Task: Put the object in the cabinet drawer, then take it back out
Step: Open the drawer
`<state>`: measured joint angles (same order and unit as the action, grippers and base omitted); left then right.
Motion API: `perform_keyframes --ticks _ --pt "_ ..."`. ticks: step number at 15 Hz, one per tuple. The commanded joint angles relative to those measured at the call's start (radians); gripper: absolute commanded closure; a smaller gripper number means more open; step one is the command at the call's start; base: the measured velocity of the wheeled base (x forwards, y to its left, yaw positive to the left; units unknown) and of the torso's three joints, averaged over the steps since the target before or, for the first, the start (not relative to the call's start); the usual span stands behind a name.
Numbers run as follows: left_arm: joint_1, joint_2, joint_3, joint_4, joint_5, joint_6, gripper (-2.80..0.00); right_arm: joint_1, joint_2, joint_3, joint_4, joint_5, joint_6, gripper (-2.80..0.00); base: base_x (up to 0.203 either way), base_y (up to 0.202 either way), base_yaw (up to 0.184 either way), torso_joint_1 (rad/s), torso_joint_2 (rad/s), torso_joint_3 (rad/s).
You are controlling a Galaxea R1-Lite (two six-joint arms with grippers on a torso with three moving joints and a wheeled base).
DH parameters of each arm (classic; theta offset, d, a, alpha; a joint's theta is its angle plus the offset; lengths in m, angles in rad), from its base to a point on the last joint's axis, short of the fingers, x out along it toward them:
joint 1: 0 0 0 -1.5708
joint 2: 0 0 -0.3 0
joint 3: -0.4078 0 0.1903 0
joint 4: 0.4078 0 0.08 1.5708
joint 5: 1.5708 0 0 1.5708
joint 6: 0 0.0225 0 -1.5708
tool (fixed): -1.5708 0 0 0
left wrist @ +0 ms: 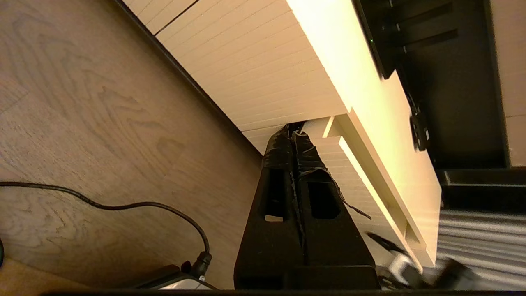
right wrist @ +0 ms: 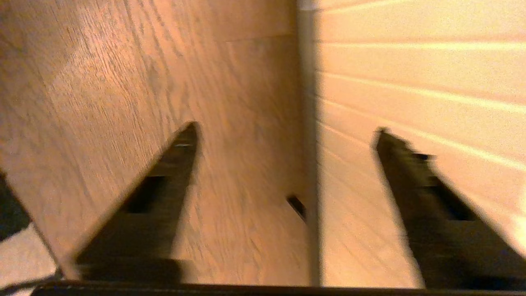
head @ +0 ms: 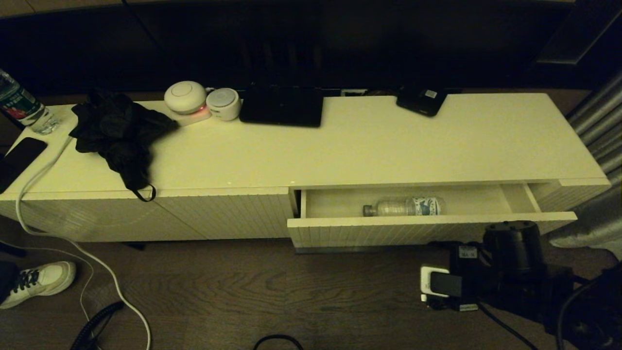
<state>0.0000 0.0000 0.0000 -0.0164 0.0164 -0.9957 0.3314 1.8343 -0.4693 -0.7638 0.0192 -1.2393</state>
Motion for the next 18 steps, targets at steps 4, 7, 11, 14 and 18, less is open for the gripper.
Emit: perform_keyframes --ticks 4,7,11,14,18 --pt "0.0 -0.002 0.0 0.0 0.0 -0.006 0.0 0.0 -0.514 -0.085 0.546 -0.048 0.009 0.0 0.0 0.0 0.0 0.0 0.0 0.0" --pt "0.0 -0.002 0.0 0.0 0.0 -0.006 0.0 0.004 -0.568 -0.309 0.854 -0.073 0.102 0.0 0.0 0.0 0.0 0.0 0.0 0.0" --pt "0.0 -0.002 0.0 0.0 0.0 -0.006 0.0 0.006 -0.429 -0.429 0.905 -0.079 0.174 0.0 0.0 0.0 0.0 0.0 0.0 0.0" --pt "0.0 -0.002 0.0 0.0 0.0 -0.006 0.0 0.006 -0.307 -0.465 0.845 -0.118 0.182 0.0 0.0 0.0 0.0 0.0 0.0 0.0" --pt "0.0 -0.002 0.0 0.0 0.0 -0.006 0.0 0.017 -0.17 -0.532 0.791 -0.215 0.29 0.0 0.0 0.0 0.0 0.0 0.0 0.0"
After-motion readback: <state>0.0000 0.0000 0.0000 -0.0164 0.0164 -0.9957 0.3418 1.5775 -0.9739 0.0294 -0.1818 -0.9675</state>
